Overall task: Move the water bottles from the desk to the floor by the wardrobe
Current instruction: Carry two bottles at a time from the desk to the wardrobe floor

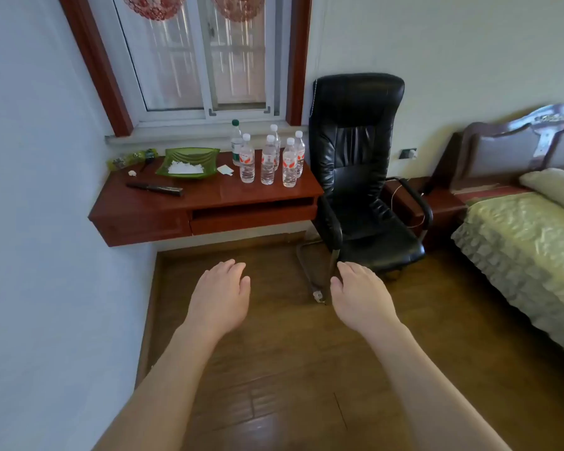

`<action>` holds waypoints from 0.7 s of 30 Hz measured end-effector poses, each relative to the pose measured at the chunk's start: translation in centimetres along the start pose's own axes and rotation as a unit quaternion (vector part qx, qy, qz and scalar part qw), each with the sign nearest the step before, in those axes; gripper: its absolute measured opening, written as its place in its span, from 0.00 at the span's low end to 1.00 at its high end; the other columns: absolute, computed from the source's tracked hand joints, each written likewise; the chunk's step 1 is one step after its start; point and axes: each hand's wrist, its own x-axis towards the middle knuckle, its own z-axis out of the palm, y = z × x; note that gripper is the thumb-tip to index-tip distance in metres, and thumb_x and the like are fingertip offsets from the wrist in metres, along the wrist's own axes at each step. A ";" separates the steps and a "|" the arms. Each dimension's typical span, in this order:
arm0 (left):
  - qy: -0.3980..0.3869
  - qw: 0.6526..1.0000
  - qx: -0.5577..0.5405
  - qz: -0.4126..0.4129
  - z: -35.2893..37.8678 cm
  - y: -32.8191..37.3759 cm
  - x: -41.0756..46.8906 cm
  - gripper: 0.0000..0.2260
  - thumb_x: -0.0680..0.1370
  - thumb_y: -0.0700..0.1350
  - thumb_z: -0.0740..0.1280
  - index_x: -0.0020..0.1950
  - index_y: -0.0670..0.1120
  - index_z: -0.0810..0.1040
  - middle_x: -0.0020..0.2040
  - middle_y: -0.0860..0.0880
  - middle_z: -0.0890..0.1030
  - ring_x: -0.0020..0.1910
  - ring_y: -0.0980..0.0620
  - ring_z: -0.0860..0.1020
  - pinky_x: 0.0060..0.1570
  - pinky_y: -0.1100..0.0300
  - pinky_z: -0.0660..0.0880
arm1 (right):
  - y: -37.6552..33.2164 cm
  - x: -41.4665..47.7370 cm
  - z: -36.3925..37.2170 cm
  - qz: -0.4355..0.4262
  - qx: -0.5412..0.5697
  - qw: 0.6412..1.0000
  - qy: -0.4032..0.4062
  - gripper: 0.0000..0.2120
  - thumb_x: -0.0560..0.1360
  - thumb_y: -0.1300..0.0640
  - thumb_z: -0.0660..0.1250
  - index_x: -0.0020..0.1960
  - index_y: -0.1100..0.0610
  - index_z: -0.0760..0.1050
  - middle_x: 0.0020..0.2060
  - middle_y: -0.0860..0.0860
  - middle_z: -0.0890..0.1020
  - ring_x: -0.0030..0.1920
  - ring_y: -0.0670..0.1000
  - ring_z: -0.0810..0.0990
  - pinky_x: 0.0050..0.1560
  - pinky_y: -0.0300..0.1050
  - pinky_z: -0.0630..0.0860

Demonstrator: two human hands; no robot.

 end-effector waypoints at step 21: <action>0.027 0.997 0.045 -0.050 1.4 7.8 21.0 0.22 0.85 0.53 0.54 0.80 0.52 0.63 0.80 0.49 0.64 0.80 0.51 0.60 0.79 0.50 0.56 | 5.4 25.3 -0.9 -0.091 0.004 0.995 -0.033 0.23 0.84 0.48 0.53 0.77 0.51 0.63 0.75 0.48 0.69 0.75 0.50 0.65 0.76 0.49 0.60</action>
